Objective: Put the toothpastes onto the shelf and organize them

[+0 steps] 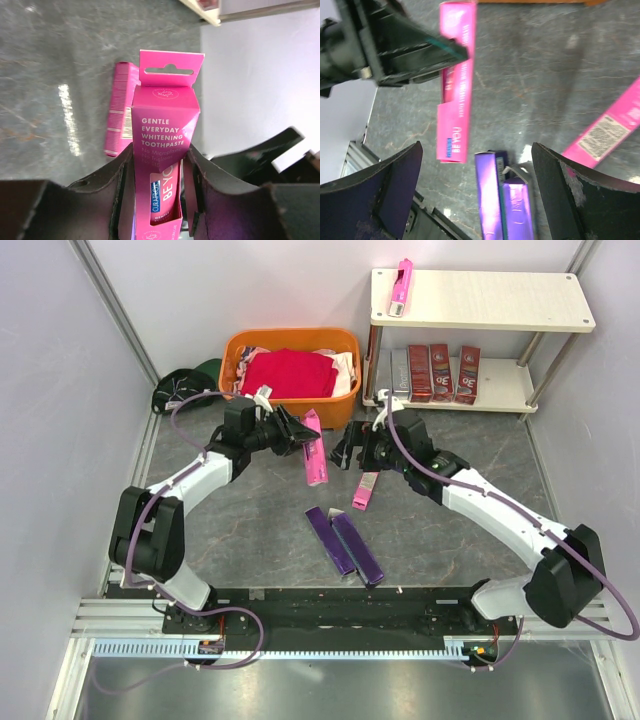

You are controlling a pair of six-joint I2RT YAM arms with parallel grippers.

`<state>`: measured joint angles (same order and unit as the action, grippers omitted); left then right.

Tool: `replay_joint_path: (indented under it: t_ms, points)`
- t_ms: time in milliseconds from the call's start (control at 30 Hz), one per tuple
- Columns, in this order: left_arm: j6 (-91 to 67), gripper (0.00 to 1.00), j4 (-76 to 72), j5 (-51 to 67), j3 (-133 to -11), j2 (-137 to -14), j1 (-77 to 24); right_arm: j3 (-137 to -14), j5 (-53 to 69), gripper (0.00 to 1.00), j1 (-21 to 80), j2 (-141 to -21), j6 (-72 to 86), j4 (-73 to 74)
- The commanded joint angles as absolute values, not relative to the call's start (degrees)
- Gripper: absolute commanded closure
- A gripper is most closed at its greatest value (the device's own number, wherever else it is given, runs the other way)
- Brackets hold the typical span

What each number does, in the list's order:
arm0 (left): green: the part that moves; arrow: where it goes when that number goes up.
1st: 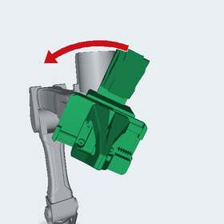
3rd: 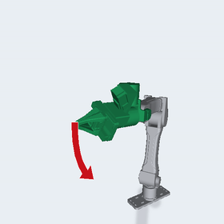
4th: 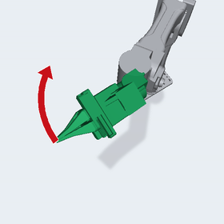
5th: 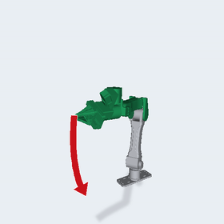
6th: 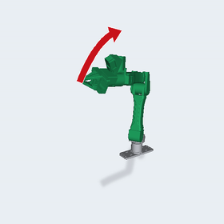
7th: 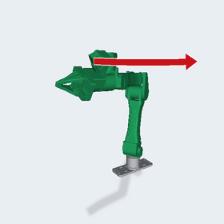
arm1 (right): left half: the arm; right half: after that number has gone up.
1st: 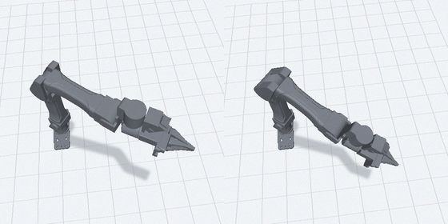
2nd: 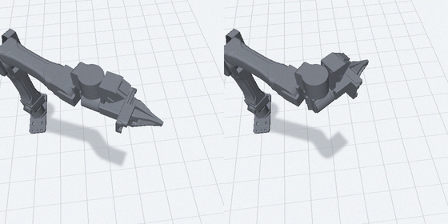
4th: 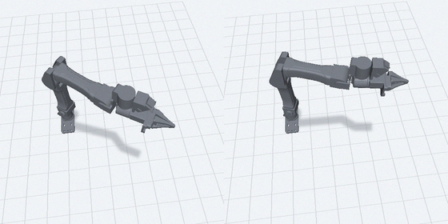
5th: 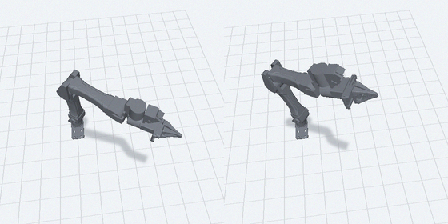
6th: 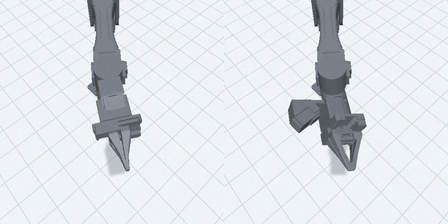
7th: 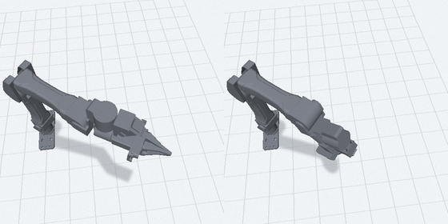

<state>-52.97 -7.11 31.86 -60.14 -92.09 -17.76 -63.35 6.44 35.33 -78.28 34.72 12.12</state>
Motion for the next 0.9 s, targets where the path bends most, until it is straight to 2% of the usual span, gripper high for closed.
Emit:
replay_joint_path:
  t_ms: [0, 200, 233, 400, 433, 567, 700, 733, 867]
  points:
    - [-62.8, 0.72, -18.3, 35.2, -59.9, -90.4, -17.8, -67.0, 3.4, 0.02, 39.6, -78.0, 35.2, 11.2]
    - [-63.2, 0.72, -18.3, 35.2, -59.7, -89.5, -17.8, -68.3, 0.7, 0.09, 44.6, -81.3, 35.2, 11.2]
    - [-63.2, 0.72, -18.2, 35.3, -59.6, -89.3, -17.8, -68.3, 0.4, 0.15, 44.7, -81.8, 35.3, 11.0]
    - [-63.6, 0.72, -18.5, 35.6, -59.2, -88.6, -17.8, -69.2, -5.7, 0.26, 46.3, -83.5, 35.2, 11.5]
    - [-63.7, 0.72, -18.6, 35.7, -59.1, -88.4, -17.8, -69.2, -7.3, 0.32, 46.2, -83.4, 35.2, 11.4]
    - [-64.4, 0.72, -19.3, 36.4, -58.9, -88.4, -17.8, -69.3, -10.1, 0.41, 46.8, -83.2, 35.2, 10.5]
    - [-65.0, 0.72, -20.0, 37.0, -58.7, -88.5, -17.8, -68.2, -10.7, 0.53, 47.0, -82.8, 35.2, 7.9]
    - [-65.0, 0.71, -20.0, 37.0, -58.5, -88.4, -17.8, -68.1, -10.5, 0.59, 47.1, -82.8, 35.1, 7.3]
    - [-65.0, 0.68, -20.4, 36.9, -57.7, -88.1, -17.7, -67.9, -9.1, 0.69, 47.4, -82.6, 34.8, 6.9]
